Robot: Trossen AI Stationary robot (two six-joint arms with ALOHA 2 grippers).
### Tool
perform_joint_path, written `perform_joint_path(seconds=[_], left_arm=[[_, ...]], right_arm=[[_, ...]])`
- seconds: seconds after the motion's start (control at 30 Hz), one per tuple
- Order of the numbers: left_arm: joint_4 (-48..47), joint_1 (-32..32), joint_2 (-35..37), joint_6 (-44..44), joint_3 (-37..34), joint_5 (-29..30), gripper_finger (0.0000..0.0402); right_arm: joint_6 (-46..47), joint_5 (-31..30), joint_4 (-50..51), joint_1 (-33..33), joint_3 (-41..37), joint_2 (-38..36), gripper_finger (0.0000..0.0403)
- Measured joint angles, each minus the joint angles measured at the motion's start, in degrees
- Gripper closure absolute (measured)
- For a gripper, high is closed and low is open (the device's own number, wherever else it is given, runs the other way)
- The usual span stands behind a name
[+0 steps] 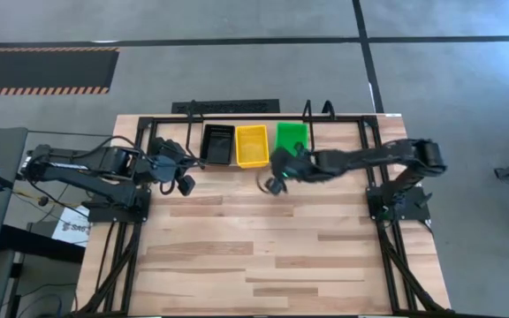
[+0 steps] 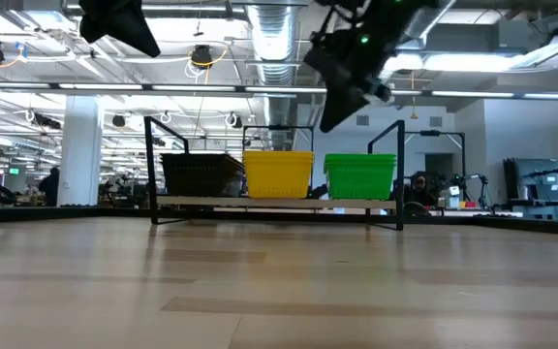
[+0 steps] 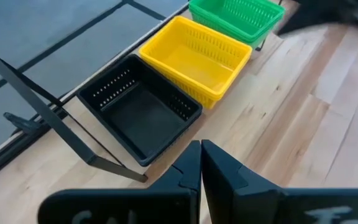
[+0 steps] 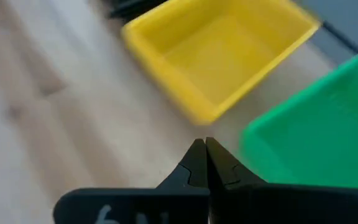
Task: Stack baskets on shelf by color
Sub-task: Return to Home Position
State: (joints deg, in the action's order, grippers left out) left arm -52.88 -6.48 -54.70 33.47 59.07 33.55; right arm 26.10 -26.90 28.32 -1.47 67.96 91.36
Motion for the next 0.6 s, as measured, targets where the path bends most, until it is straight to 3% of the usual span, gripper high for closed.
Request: perform_joint_path(seconds=[0.13, 0.27, 0.4, 0.6], left_arm=[[-0.14, 0.00, -0.02, -1.14, 0.00, -0.40, 0.0401], [-0.12, 0.11, -0.02, -2.10, 0.00, -1.64, 0.0401], [-0.14, 0.17, -0.02, -2.43, 0.00, -2.33, 0.0401], [-0.14, 0.17, -0.02, -3.03, 0.00, -2.35, 0.0401]], right_arm=[[-6.14, -0.32, 7.95, -4.41, 9.37, 4.30, 0.0403], [-8.29, 1.65, 8.41, -9.04, 13.84, 4.23, 0.0403], [-8.59, 11.06, 4.80, -14.62, 12.10, 1.32, 0.0403], [-6.87, 24.75, -6.91, -18.53, 3.29, -2.07, 0.0403]])
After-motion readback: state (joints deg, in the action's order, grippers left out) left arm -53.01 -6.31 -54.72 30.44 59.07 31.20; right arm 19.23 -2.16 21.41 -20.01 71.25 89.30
